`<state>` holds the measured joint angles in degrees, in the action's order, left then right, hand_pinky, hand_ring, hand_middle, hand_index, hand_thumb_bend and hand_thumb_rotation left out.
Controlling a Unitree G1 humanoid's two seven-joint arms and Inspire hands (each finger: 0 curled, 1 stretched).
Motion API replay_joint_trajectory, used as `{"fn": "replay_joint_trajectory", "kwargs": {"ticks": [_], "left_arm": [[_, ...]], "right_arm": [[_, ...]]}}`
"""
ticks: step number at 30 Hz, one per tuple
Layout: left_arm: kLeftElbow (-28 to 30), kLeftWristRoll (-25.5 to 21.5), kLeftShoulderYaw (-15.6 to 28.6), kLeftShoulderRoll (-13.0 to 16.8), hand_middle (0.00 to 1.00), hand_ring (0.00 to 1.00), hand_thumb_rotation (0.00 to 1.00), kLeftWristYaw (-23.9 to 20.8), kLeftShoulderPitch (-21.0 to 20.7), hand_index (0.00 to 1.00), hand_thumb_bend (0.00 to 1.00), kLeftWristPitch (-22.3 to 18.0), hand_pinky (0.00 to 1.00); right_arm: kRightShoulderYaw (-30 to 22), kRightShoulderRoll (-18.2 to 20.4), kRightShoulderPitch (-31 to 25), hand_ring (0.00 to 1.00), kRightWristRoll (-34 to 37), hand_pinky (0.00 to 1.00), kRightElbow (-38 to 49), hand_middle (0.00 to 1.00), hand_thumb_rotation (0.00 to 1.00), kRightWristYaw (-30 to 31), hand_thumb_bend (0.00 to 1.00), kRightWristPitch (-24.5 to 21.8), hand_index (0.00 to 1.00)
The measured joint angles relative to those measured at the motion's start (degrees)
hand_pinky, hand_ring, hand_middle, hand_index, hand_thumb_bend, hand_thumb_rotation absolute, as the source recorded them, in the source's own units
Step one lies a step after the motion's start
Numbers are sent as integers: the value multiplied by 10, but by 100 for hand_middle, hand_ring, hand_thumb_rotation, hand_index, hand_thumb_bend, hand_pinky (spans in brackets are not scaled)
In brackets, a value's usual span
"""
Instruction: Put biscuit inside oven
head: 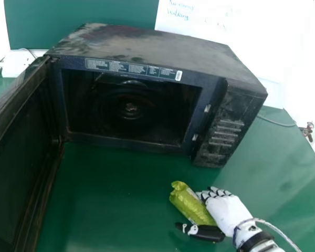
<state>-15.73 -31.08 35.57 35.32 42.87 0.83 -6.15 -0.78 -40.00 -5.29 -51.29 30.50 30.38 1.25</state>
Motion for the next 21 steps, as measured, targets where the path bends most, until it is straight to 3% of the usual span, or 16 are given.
{"fn": "replay_joint_trajectory", "kwargs": {"ticks": [5, 8, 15, 17, 18, 20, 21], "left_arm": [[4, 9, 0, 0, 45, 50, 49, -1, 3, 48, 95, -10, 37], [8, 12, 0, 0, 43, 46, 48, -1, 5, 48, 95, -22, 36], [19, 9, 0, 0, 41, 43, 48, 0, 6, 47, 96, -21, 33], [19, 8, 0, -1, 41, 43, 48, -6, 6, 48, 96, -21, 32], [19, 8, 1, -3, 41, 43, 48, -15, 6, 49, 96, -21, 32], [21, 8, 1, -11, 41, 43, 48, -42, 6, 49, 95, -20, 32], [23, 9, 1, -15, 42, 44, 48, -55, 6, 50, 95, -18, 33]], "right_arm": [[0, 0, -1, 100, 0, 93, -5, 96, 64, -8, 86, 7, 94], [2, -1, 0, 100, -1, 95, -12, 96, 49, -11, 85, 8, 93], [7, -1, -1, 100, -14, 99, -32, 98, 33, -37, 81, 17, 91], [7, -1, -1, 100, -19, 89, -38, 92, 22, -46, 82, 21, 85], [8, -1, -1, 97, -21, 79, -41, 88, 11, -49, 84, 22, 80], [7, -2, 0, 84, -23, 65, -43, 77, 3, -64, 89, 25, 72], [7, -2, 1, 70, -23, 57, -43, 68, 1, -66, 91, 25, 67]]}}
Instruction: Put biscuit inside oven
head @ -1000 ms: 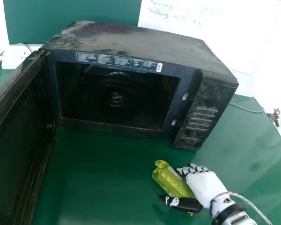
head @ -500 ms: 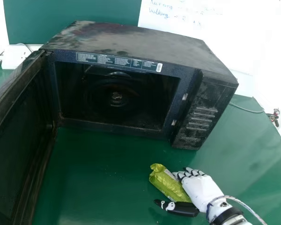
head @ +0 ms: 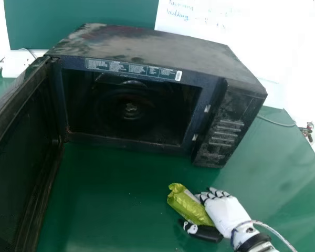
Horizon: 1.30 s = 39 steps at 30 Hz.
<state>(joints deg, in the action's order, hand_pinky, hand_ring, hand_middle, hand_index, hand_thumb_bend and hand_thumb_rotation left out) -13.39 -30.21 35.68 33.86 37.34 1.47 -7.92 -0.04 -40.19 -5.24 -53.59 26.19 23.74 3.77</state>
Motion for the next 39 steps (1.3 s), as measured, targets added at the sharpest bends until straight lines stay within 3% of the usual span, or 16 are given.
{"fn": "replay_joint_trajectory", "kwargs": {"ticks": [4, 5, 6, 7, 9, 11, 13, 17, 24, 39], "left_arm": [[30, 3, 0, -3, 42, 45, 47, -49, 5, 48, 95, 30, 34], [39, 4, 0, -3, 42, 46, 47, -58, 6, 47, 95, 37, 34], [43, 4, 0, -3, 43, 47, 48, -62, 7, 47, 95, 40, 35], [45, 7, 0, -3, 44, 48, 48, -66, 9, 48, 95, 40, 36], [48, 22, -1, -2, 45, 49, 48, -77, 13, 50, 95, 39, 37], [48, 42, -4, -3, 45, 50, 46, -80, 16, 51, 95, 30, 38], [48, 48, -5, -3, 45, 50, 47, -80, 17, 51, 95, 23, 38], [55, 48, -5, -3, 48, 54, 49, -79, 18, 53, 95, 23, 41], [61, 48, -5, -3, 46, 50, 49, -72, 21, 51, 94, 22, 39], [70, 47, -5, -3, 47, 51, 50, -64, 26, 55, 95, 19, 40]], "right_arm": [[-2, -4, 3, 27, 2, 37, 1, 35, 0, -10, 91, 0, 51], [-3, -4, 3, 17, 3, 33, 1, 25, 1, -11, 72, 0, 49], [-3, -4, 3, 7, 4, 28, 1, 14, 2, -11, 60, 0, 48], [-3, -5, 4, 3, 5, 25, 2, 8, 2, -9, 55, 0, 47], [-3, -6, 0, 1, 9, 14, 2, 2, 0, -7, 74, 0, 23], [-3, -6, -2, 0, 15, 4, 1, 0, 0, -6, 74, 0, 12], [-3, -6, -3, 0, 19, 1, 2, 0, 0, -6, 68, 1, 6], [-4, -9, -4, 0, 19, 0, 4, 0, 0, -2, 61, 0, 4], [-4, -10, -5, 0, 21, 0, 7, 0, 0, 3, 58, 0, 5], [-9, -11, -7, 0, 27, 0, 8, 0, 0, 9, 62, 1, 6]]}}
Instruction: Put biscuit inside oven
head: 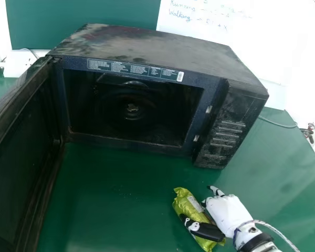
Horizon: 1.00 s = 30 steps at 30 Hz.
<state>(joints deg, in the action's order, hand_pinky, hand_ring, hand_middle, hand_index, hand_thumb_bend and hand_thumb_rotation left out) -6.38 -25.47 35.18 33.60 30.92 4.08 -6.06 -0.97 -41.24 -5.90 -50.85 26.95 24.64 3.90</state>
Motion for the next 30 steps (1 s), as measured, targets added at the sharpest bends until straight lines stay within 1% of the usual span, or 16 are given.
{"fn": "replay_joint_trajectory", "kwargs": {"ticks": [3, 6, 7, 8, 9, 10, 11, 12, 13, 14, 16, 19, 23, 24, 27, 30], "left_arm": [[1, 0, 0, 0, 47, 51, 48, 0, 0, 55, 95, 1, 40], [5, 0, 0, 0, 49, 51, 48, -1, 1, 57, 95, 2, 40], [7, 0, 0, 0, 46, 45, 49, -1, 1, 60, 94, 2, 34], [11, 0, 0, 0, 47, 44, 50, -2, 2, 61, 94, 4, 34], [14, 0, 0, 0, 47, 42, 50, -5, 3, 62, 94, 6, 32], [16, 0, 0, 0, 46, 38, 48, -7, 4, 62, 94, 9, 27], [17, 0, 0, 0, 47, 38, 47, -8, 5, 62, 94, 11, 26], [17, 0, 0, 0, 49, 41, 48, -8, 5, 62, 93, 14, 30], [17, 0, 0, 0, 52, 45, 48, -7, 5, 62, 93, 16, 36], [17, -1, 0, 0, 53, 46, 50, -6, 5, 63, 93, 16, 38], [17, -2, 0, 0, 54, 48, 52, -4, 5, 63, 91, 16, 40], [15, -2, 0, 0, 58, 52, 53, -4, 5, 65, 88, 16, 42], [12, -4, 0, 0, 60, 53, 62, -1, 3, 66, 87, 16, 43], [11, -4, 0, 0, 60, 54, 63, -1, 3, 66, 87, 16, 43], [11, -4, 0, 0, 61, 55, 61, -1, 3, 66, 85, 16, 46], [10, -4, 0, 0, 64, 59, 60, 0, 1, 65, 83, 16, 51]], "right_arm": [[0, 0, 0, 0, 0, 0, 0, 0, 0, 0, 63, 0, 6], [-1, 0, 1, 0, 4, 0, -1, 0, 0, 0, 60, -1, 6], [-1, 0, 1, 0, 11, 0, -2, 0, 0, 1, 62, -1, 6], [-2, 1, 3, 0, 22, 0, -6, 0, 0, 3, 63, -1, 6], [-4, 3, 5, 0, 40, 0, -10, 0, 0, 8, 63, -2, 5], [-8, 7, 8, 0, 67, 0, -15, 0, 0, 9, 63, -3, 5], [-13, 14, 10, 0, 97, 0, -21, 0, 0, 10, 62, -5, 5], [-18, 24, 15, 0, 130, 0, -28, 0, 0, 11, 62, -6, 5], [-22, 32, 21, 0, 160, 0, -35, 0, 0, 13, 62, -8, 5], [-26, 38, 26, 0, 190, 0, -39, 0, 0, 16, 61, -12, 5], [-35, 47, 33, 0, 234, 0, -42, 0, 0, 23, 60, -26, 5], [-44, 60, 41, 0, 288, 0, -41, 0, 0, 34, 58, -62, 5], [-55, 72, 50, 0, 345, 0, -39, 0, 0, 45, 61, -104, 6], [-57, 73, 51, 0, 356, 0, -39, 0, 0, 46, 61, -111, 6], [-65, 83, 53, 0, 404, 0, -39, 0, 0, 48, 60, -130, 6], [-72, 95, 59, 0, 445, 0, -39, 0, 0, 49, 60, -154, 5]]}}
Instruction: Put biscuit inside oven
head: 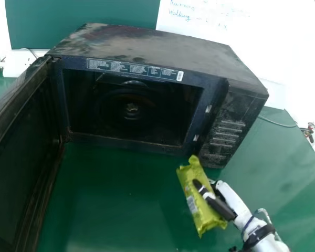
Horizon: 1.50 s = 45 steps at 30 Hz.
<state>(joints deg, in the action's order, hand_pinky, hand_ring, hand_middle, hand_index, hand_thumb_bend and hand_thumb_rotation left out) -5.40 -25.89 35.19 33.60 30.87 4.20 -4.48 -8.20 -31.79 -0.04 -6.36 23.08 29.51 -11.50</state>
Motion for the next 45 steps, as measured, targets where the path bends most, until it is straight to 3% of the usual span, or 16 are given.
{"fn": "replay_joint_trajectory", "kwargs": {"ticks": [2, 9, 12, 20, 45], "left_arm": [[0, 1, 0, 0, 65, 61, 60, 0, 0, 65, 80, -1, 55], [-1, 6, 0, 0, 66, 65, 59, -1, 0, 65, 80, -6, 53], [-1, 6, 0, 0, 64, 60, 59, -3, 0, 65, 80, -5, 50], [-1, 10, 0, 0, 65, 61, 60, -4, 0, 65, 81, -8, 55], [8, 5, 0, -2, 63, 59, 58, 0, 8, 63, 83, -8, 53]], "right_arm": [[-4, 3, 5, 0, 20, 0, 0, 0, 0, 0, 62, -13, 5], [-11, 12, 16, 0, 82, 0, 1, 0, 0, -1, 61, -59, 5], [-9, 14, 18, 0, 84, 0, 1, 0, 0, -4, 61, -64, 5], [23, 19, 43, 0, 76, 0, 11, 0, 0, -17, 61, -67, 5], [116, 54, 158, 0, 15, 0, -47, 0, 0, -47, 58, -82, 6]]}}
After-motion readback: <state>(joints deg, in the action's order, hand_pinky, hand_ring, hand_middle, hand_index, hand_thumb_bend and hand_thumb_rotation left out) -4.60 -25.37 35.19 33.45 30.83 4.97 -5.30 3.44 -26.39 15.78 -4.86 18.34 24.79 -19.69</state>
